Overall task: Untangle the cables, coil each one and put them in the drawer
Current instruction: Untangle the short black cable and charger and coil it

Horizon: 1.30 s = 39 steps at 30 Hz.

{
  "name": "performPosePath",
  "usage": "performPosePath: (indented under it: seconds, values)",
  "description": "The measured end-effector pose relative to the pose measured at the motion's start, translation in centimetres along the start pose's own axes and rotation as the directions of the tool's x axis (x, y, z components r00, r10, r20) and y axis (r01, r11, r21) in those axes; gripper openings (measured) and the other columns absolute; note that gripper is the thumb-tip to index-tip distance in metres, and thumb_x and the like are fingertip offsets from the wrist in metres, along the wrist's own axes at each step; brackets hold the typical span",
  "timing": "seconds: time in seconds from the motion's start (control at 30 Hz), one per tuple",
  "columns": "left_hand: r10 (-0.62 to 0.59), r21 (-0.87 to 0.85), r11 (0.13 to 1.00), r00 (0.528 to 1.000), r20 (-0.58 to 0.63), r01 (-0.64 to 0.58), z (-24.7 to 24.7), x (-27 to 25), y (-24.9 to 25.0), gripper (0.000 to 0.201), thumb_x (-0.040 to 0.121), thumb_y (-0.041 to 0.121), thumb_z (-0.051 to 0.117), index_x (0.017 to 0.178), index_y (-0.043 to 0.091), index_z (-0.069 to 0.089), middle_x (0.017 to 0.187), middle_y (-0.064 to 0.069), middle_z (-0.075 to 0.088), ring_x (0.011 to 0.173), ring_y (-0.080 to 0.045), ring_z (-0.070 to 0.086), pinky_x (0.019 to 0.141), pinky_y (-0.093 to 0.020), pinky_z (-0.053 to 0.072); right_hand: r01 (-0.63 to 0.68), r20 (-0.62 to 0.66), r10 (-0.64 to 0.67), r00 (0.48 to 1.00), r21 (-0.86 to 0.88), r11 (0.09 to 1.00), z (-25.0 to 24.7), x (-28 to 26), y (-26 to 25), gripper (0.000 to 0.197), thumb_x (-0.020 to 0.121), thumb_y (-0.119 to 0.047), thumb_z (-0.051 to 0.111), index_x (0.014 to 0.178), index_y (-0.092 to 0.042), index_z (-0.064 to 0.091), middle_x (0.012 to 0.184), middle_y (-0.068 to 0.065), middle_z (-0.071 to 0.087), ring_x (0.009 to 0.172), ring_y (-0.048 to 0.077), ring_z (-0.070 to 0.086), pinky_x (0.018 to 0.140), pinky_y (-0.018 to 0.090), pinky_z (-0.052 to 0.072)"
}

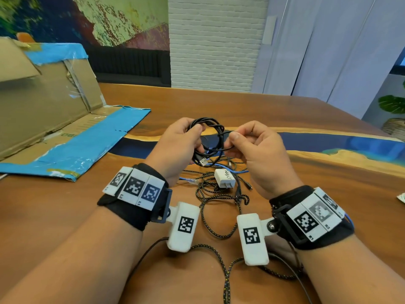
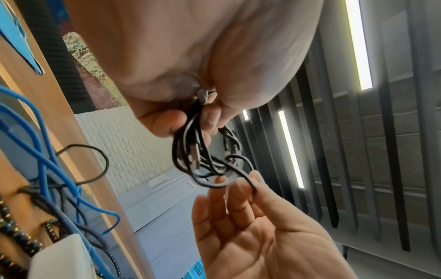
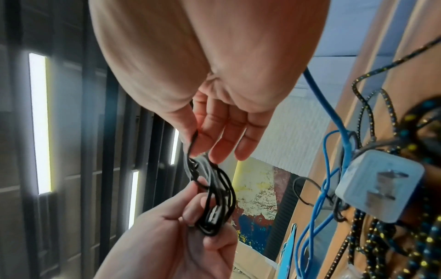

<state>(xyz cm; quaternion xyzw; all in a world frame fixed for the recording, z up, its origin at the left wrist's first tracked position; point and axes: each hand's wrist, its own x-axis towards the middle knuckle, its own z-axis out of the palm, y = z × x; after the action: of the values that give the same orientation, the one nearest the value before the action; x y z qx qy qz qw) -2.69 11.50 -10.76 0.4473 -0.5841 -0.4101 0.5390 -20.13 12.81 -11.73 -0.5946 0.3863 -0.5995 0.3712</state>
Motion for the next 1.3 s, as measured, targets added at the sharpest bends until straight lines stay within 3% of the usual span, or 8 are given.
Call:
performPosePath:
  seconds: [0.13,0.23,0.37,0.6,0.77,1.03,1.2,1.3]
  values:
    - [-0.027,-0.057,0.998,0.997,-0.068,0.023,-0.7,0.3,0.2,0.018,0.108,0.022,0.042,0.101,0.020,0.059,0.052,0.015,0.047,0.065,-0.011,0.057,0.052,-0.026,0.039,-0.095,0.147,0.083,0.986,0.074,0.993,-0.2,-0.1,-0.5,0.010,0.100,-0.003,0.058,0.092,-0.005,0.063,0.059,0.002,0.057,0.061,0.019,0.059,0.065,0.028,0.055]
    - [-0.005,-0.117,0.993,0.993,-0.119,-0.009,-0.9,0.4,0.5,0.017,0.107,0.021,0.043,0.099,0.021,0.059,0.053,0.014,0.048,0.068,-0.012,0.057,0.050,-0.023,0.041,-0.179,0.307,0.212,0.928,-0.131,0.975,-0.8,-0.1,-0.4,0.009,0.097,-0.010,0.065,0.092,-0.003,0.068,0.061,0.004,0.060,0.060,0.018,0.058,0.069,0.033,0.056]
    - [0.048,-0.228,0.972,0.996,-0.069,-0.063,0.4,-0.2,0.6,0.018,0.109,0.020,0.039,0.101,0.019,0.056,0.056,0.011,0.046,0.070,-0.011,0.059,0.055,-0.027,0.042,-0.075,0.176,0.162,0.971,-0.419,0.905,-1.2,0.2,-0.2,0.007,0.090,-0.017,0.076,0.086,-0.012,0.076,0.079,0.005,0.075,0.070,0.008,0.066,0.072,0.026,0.056]
    - [0.072,-0.513,0.858,0.995,0.072,-0.025,1.4,-1.1,1.2,0.023,0.111,0.019,0.034,0.095,0.015,0.050,0.065,0.001,0.038,0.073,-0.015,0.053,0.060,-0.028,0.044,-0.096,0.011,0.097,0.995,-0.055,0.994,0.5,-0.2,-0.2,0.003,0.094,-0.002,0.069,0.096,-0.003,0.071,0.085,0.015,0.078,0.078,0.030,0.077,0.071,0.034,0.063]
    - [0.086,-0.431,0.901,0.992,0.090,-0.039,1.2,-1.1,1.2,0.019,0.111,0.018,0.034,0.104,0.012,0.050,0.067,0.001,0.040,0.070,-0.014,0.054,0.061,-0.026,0.050,-0.318,0.228,0.242,0.943,0.401,0.859,0.3,-0.5,-0.8,0.031,0.096,0.003,0.046,0.119,0.006,0.067,0.113,0.024,0.072,0.101,0.032,0.071,0.097,0.044,0.058]
    - [0.025,-0.268,0.963,0.999,0.046,-0.011,1.3,-0.9,0.7,0.021,0.109,0.016,0.040,0.108,0.014,0.061,0.067,0.004,0.048,0.068,-0.012,0.055,0.071,-0.038,0.048,-0.171,0.084,0.156,0.984,0.218,0.961,0.8,-0.4,-0.1,0.011,0.091,-0.002,0.069,0.096,-0.005,0.078,0.101,0.020,0.077,0.091,0.028,0.074,0.072,0.030,0.059]
    - [-0.070,-0.242,0.967,0.997,0.038,0.077,1.2,-0.7,0.5,0.027,0.109,0.017,0.041,0.111,0.013,0.068,0.067,0.001,0.049,0.062,-0.014,0.055,0.055,-0.026,0.048,-0.062,0.085,0.048,0.995,0.169,0.984,1.2,-0.6,0.1,0.021,0.093,0.001,0.066,0.107,-0.011,0.076,0.102,0.014,0.078,0.100,0.031,0.075,0.070,0.030,0.058]
    - [-0.069,-0.196,0.977,0.996,0.059,0.079,1.4,-0.9,0.3,0.029,0.107,0.025,0.048,0.102,0.011,0.074,0.082,-0.015,0.058,0.077,-0.027,0.058,0.070,-0.041,0.052,-0.127,0.142,0.102,0.985,0.178,0.976,1.0,-0.5,-0.1,0.020,0.094,0.006,0.061,0.099,-0.006,0.076,0.098,0.016,0.078,0.090,0.030,0.075,0.066,0.031,0.058]
